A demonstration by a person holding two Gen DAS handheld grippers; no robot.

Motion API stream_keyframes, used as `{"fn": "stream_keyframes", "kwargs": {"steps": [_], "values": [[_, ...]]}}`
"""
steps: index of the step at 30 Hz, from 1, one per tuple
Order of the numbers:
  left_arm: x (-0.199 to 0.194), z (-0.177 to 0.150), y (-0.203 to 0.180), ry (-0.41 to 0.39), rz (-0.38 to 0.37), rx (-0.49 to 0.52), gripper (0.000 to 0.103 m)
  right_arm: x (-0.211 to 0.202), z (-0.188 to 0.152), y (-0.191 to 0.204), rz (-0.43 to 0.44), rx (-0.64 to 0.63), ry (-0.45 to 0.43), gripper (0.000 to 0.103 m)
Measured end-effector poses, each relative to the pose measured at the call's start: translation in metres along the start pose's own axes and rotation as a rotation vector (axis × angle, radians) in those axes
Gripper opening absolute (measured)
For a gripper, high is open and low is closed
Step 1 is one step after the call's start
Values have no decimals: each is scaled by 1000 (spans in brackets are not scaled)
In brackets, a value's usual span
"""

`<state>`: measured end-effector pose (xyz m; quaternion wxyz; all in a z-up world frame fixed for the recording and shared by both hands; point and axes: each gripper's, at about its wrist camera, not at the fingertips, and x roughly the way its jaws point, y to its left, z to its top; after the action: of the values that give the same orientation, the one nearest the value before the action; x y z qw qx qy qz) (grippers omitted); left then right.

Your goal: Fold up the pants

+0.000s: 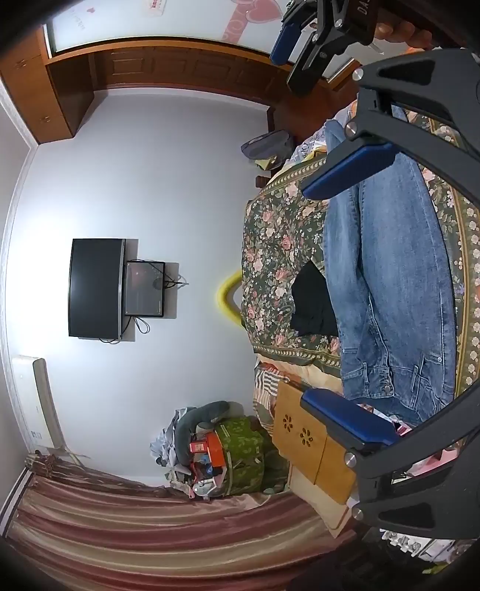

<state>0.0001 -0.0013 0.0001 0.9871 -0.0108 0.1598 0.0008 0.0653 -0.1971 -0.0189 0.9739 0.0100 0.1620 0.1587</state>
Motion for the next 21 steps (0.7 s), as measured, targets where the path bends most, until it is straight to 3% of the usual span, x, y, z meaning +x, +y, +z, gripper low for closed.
{"fn": "stream_keyframes", "kwargs": {"steps": [21], "values": [[-3,1,-4,-10,-15,4,103,1,-2,0,7,4,-1,103]]}}
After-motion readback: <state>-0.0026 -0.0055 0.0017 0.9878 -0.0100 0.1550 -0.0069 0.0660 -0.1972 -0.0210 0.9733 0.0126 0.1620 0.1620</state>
